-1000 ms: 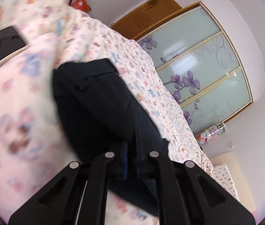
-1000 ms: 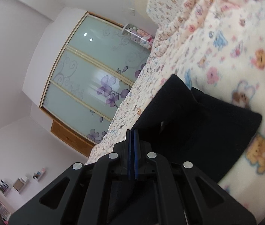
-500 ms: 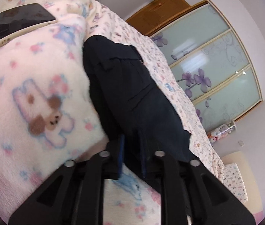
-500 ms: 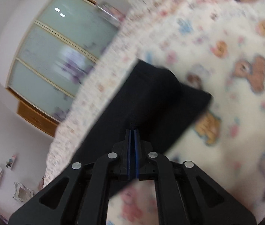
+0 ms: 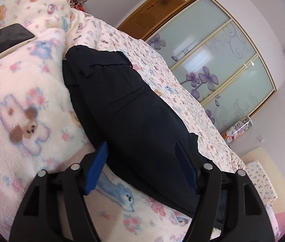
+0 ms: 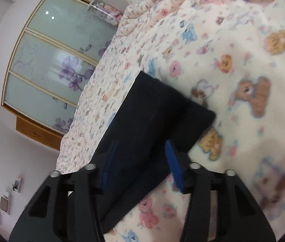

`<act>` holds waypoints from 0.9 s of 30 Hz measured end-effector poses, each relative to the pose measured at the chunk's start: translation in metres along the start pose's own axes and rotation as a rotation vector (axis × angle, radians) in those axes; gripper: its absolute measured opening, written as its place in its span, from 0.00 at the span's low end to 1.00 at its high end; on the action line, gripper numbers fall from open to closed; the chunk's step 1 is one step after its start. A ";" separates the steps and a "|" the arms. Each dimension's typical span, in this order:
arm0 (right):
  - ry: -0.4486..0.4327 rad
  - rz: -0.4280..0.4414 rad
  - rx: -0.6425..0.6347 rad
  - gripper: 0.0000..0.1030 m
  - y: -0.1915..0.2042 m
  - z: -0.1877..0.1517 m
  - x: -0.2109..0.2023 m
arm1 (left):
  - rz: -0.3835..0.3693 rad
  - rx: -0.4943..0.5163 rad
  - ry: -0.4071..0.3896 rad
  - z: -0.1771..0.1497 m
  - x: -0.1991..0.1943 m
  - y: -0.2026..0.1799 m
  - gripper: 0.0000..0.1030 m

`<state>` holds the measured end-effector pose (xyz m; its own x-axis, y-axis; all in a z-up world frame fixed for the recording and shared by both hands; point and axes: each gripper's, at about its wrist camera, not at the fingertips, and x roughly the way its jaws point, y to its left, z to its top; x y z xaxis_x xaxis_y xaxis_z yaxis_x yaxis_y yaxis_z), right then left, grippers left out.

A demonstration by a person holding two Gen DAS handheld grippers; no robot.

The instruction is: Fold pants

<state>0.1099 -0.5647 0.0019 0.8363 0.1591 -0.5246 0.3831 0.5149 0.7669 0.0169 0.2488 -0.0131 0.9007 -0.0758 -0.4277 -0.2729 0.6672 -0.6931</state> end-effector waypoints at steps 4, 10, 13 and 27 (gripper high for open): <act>0.044 -0.088 0.055 0.42 -0.005 0.002 0.024 | -0.002 0.025 0.004 0.000 0.001 -0.002 0.81; -0.005 -0.029 -0.032 0.04 0.019 0.003 0.017 | 0.000 0.045 0.009 0.001 0.002 -0.004 0.86; -0.072 0.037 -0.109 0.04 0.039 0.006 -0.016 | -0.007 0.035 0.007 0.002 0.002 -0.002 0.86; -0.020 -0.186 -0.115 0.24 0.004 -0.024 -0.036 | -0.065 -0.027 0.005 0.006 -0.011 0.007 0.86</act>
<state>0.0722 -0.5481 0.0153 0.7634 0.0361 -0.6449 0.4856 0.6263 0.6099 0.0073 0.2591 -0.0100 0.9154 -0.1220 -0.3836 -0.2227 0.6404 -0.7351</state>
